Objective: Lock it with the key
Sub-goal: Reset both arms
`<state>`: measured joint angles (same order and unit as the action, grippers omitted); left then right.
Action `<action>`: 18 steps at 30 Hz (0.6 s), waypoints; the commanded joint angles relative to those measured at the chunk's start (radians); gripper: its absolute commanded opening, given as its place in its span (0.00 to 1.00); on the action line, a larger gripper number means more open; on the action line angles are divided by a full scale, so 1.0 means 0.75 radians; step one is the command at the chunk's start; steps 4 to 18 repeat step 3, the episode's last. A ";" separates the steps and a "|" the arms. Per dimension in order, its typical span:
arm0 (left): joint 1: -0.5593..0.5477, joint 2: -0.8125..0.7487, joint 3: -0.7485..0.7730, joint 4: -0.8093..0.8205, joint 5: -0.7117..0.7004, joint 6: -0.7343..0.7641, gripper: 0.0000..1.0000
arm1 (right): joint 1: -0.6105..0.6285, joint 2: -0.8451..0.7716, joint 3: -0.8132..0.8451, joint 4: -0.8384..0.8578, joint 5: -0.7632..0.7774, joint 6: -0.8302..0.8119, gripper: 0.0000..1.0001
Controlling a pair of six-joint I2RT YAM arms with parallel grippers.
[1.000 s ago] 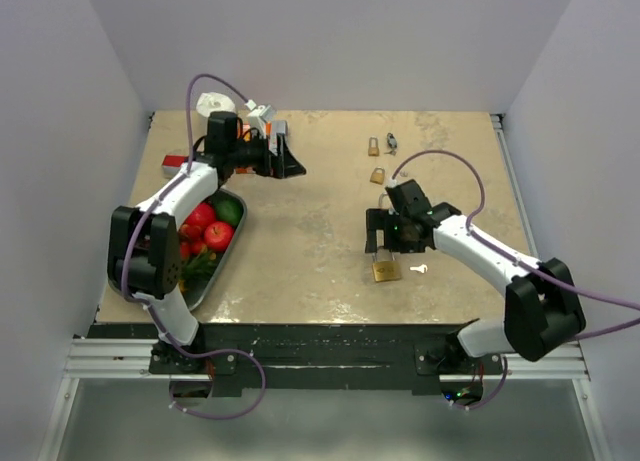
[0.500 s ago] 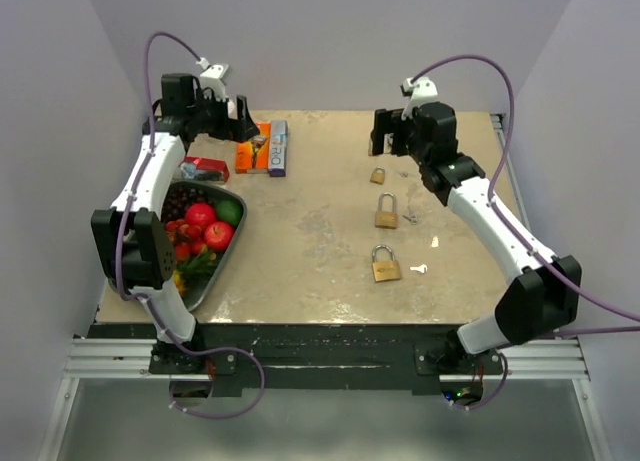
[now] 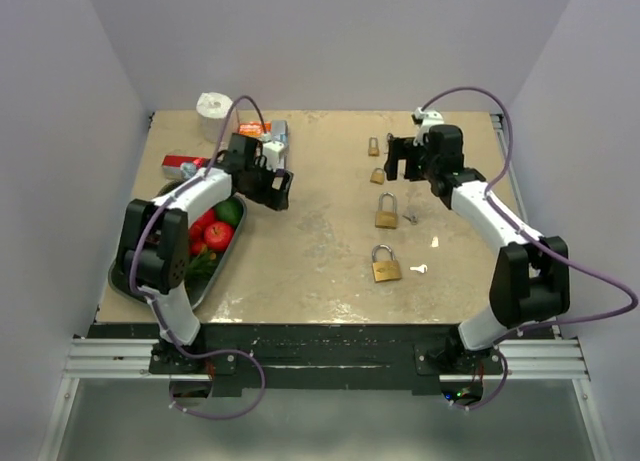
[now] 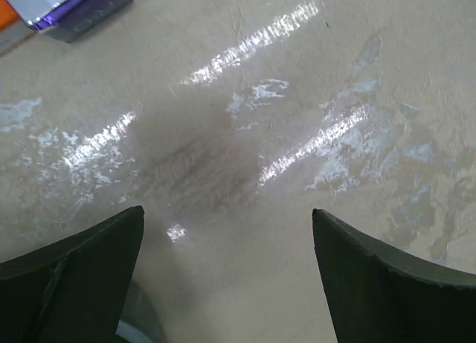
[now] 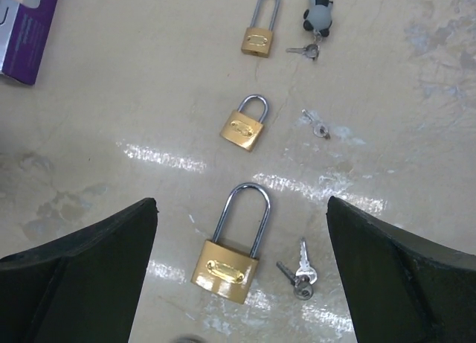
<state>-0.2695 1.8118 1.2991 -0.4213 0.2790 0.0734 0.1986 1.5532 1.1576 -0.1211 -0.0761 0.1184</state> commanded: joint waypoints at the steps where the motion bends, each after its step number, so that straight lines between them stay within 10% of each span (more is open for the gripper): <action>1: -0.001 -0.125 -0.028 0.132 -0.022 -0.018 0.99 | 0.007 -0.064 0.027 0.055 -0.048 0.006 0.99; 18: 0.001 -0.137 -0.022 0.149 -0.004 -0.026 0.99 | 0.007 -0.064 0.056 0.045 -0.046 0.014 0.99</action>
